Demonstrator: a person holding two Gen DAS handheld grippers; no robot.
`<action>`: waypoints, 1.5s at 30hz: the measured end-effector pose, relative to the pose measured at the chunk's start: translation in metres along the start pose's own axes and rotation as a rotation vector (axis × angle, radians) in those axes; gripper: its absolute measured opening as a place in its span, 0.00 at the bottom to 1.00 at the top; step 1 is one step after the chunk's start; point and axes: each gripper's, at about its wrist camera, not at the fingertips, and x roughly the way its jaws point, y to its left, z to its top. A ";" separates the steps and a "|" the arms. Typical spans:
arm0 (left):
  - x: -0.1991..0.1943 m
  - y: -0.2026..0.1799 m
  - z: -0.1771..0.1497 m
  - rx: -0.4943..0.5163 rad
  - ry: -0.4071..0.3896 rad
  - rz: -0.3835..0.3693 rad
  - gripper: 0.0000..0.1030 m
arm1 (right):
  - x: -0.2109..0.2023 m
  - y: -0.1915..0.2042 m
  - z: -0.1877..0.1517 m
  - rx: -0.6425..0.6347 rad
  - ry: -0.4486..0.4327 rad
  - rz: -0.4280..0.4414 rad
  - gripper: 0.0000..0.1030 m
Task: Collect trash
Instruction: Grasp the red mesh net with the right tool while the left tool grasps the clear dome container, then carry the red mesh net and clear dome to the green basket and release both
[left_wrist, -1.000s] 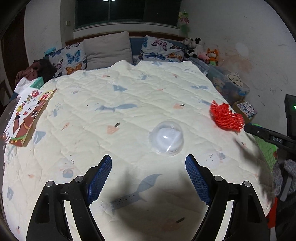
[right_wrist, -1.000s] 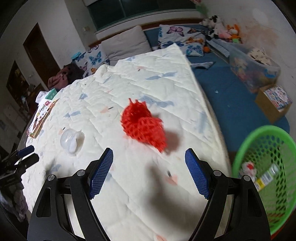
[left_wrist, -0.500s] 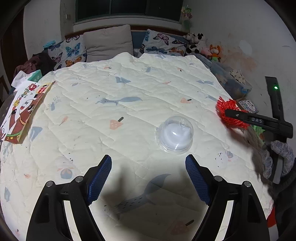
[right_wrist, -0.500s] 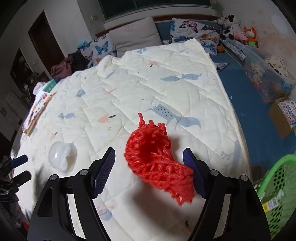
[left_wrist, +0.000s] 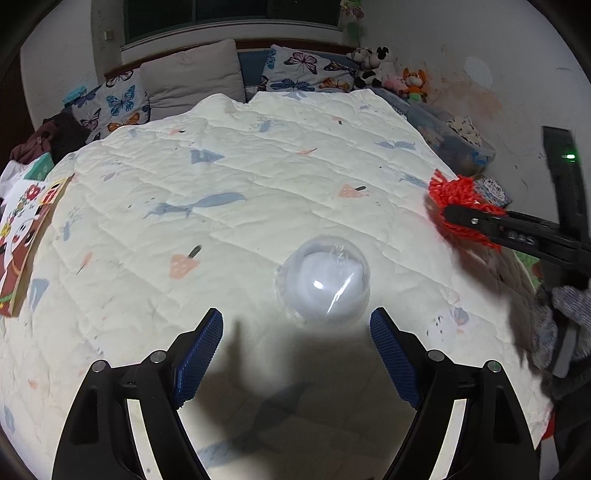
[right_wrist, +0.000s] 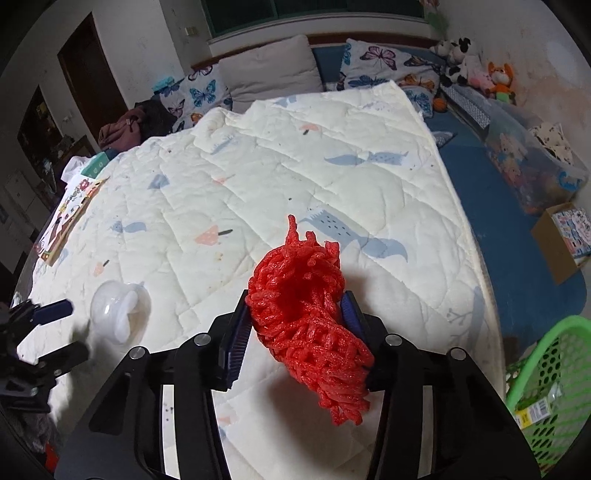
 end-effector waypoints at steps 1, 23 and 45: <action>0.003 -0.002 0.002 0.008 0.000 0.002 0.77 | -0.004 0.000 0.000 0.002 -0.004 0.004 0.47; 0.039 -0.018 0.019 0.045 0.007 -0.036 0.56 | -0.064 -0.020 -0.033 0.033 -0.057 -0.005 0.47; -0.019 -0.059 0.015 0.083 -0.093 -0.118 0.56 | -0.114 -0.057 -0.082 0.097 -0.089 -0.089 0.47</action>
